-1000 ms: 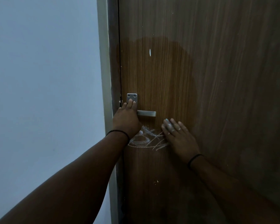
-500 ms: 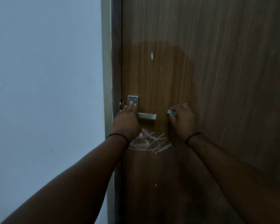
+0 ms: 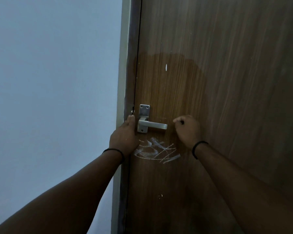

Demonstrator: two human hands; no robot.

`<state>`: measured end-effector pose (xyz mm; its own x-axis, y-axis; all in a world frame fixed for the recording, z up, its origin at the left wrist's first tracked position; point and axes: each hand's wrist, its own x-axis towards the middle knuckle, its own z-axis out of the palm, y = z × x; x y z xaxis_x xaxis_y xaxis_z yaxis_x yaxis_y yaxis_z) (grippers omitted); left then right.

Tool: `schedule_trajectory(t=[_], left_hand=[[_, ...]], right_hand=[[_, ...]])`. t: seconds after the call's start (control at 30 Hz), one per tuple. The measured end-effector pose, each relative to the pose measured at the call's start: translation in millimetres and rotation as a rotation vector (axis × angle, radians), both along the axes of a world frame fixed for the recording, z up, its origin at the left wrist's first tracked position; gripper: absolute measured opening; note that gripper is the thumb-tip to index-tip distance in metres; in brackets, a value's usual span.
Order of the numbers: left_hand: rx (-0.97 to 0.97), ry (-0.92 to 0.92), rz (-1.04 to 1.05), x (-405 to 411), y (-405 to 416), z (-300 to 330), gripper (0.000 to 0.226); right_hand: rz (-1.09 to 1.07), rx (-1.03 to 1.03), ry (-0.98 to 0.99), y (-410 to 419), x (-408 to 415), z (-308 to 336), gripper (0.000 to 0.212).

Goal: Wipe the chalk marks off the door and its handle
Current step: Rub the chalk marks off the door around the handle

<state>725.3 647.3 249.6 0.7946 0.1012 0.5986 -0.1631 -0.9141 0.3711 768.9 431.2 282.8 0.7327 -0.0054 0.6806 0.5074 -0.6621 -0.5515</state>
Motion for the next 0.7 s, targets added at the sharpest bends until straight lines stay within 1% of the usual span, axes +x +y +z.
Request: schedule_trajectory(t=[0.1,0.17,0.2,0.23,0.27,0.3,0.37,0.43,0.5,0.6,0.63,0.7], left_hand=[[-0.011,0.01,0.005,-5,-2,-2,0.061],[-0.001,0.016,0.022,-7,-8,-4,0.054],[0.002,0.014,0.051,-6,-10,-4,0.045],[-0.01,0.017,0.09,-6,-12,-6,0.031],[-0.033,0.035,0.124,-5,-14,-9,0.02],[-0.056,0.06,0.145,-3,-16,-14,0.016],[-0.064,0.112,0.146,1,-19,-28,0.016],[-0.035,0.124,0.12,6,-22,-47,0.018],[-0.018,0.083,0.077,12,-24,-69,0.021],[-0.042,-0.05,0.029,18,-28,-106,0.025],[-0.056,-0.068,0.023,21,-30,-119,0.026],[-0.086,-0.075,0.005,25,-34,-141,0.025]], right_hand=[[0.037,-0.019,0.017,-10,-6,-1,0.014],[0.055,0.022,0.018,-15,-11,-2,0.025],[0.063,0.033,0.008,-17,-13,-3,0.031],[0.058,0.011,-0.016,-18,-14,-5,0.03],[0.044,-0.033,-0.05,-20,-14,-7,0.027],[0.029,-0.08,-0.088,-21,-13,-10,0.023],[0.007,-0.153,-0.151,-25,-10,-17,0.02],[-0.028,-0.22,-0.175,-27,-4,-25,0.021],[-0.035,-0.23,-0.18,-27,3,-36,0.022],[-0.053,-0.291,-0.267,-24,15,-55,0.005],[-0.07,-0.31,-0.299,-22,20,-62,0.002],[-0.051,-0.268,-0.343,-21,28,-72,0.003]])
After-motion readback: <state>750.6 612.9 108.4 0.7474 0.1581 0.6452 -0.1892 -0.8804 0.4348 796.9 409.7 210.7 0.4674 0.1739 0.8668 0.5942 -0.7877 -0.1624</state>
